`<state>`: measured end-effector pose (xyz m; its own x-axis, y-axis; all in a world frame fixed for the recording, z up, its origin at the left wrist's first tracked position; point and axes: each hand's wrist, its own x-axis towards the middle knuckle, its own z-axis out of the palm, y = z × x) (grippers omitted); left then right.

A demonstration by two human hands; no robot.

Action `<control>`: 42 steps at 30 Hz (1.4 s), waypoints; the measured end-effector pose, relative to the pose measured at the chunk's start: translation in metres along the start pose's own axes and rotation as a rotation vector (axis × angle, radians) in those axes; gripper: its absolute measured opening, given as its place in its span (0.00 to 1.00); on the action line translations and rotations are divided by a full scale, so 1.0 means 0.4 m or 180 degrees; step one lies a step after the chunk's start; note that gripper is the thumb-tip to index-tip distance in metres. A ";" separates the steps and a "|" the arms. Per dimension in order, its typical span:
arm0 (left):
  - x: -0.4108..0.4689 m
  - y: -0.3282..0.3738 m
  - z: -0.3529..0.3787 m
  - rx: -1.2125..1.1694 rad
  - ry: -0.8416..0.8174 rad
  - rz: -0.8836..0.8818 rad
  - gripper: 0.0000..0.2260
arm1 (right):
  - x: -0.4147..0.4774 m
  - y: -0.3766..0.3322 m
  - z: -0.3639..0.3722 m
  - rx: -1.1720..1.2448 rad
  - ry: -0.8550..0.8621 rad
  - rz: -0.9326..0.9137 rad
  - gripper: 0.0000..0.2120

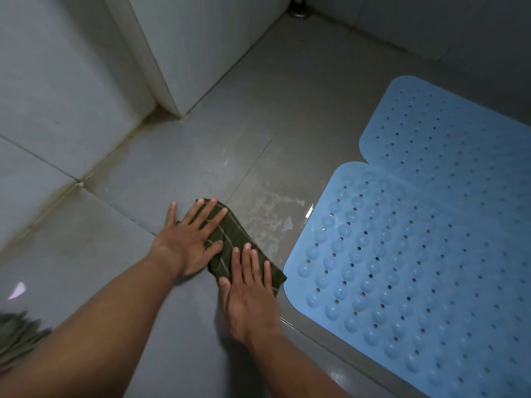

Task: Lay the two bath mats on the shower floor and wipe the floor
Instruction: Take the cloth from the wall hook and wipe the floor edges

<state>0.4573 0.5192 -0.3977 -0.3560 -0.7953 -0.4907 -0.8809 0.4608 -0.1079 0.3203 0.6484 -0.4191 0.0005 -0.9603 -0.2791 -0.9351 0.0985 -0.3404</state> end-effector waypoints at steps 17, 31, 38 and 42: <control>0.077 -0.030 -0.023 0.0053 -0.0009 0.0077 0.32 | 0.072 0.034 -0.049 0.0155 -0.0234 -0.0278 0.29; 0.191 -0.058 -0.072 0.0007 0.0106 0.0201 0.32 | 0.221 0.120 -0.115 0.0033 -0.0184 -0.0157 0.29; 0.265 -0.058 -0.102 -0.0008 0.0173 0.0274 0.33 | 0.262 0.132 -0.128 -0.0014 -0.0114 0.0019 0.30; 0.296 -0.049 -0.122 -0.0097 0.0122 0.0249 0.33 | 0.296 0.148 -0.144 -0.0164 -0.0020 0.0184 0.30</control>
<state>0.4172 0.3966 -0.4115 -0.4352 -0.7721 -0.4632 -0.8588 0.5104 -0.0439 0.2445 0.5256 -0.4205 -0.0518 -0.9517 -0.3027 -0.9507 0.1398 -0.2769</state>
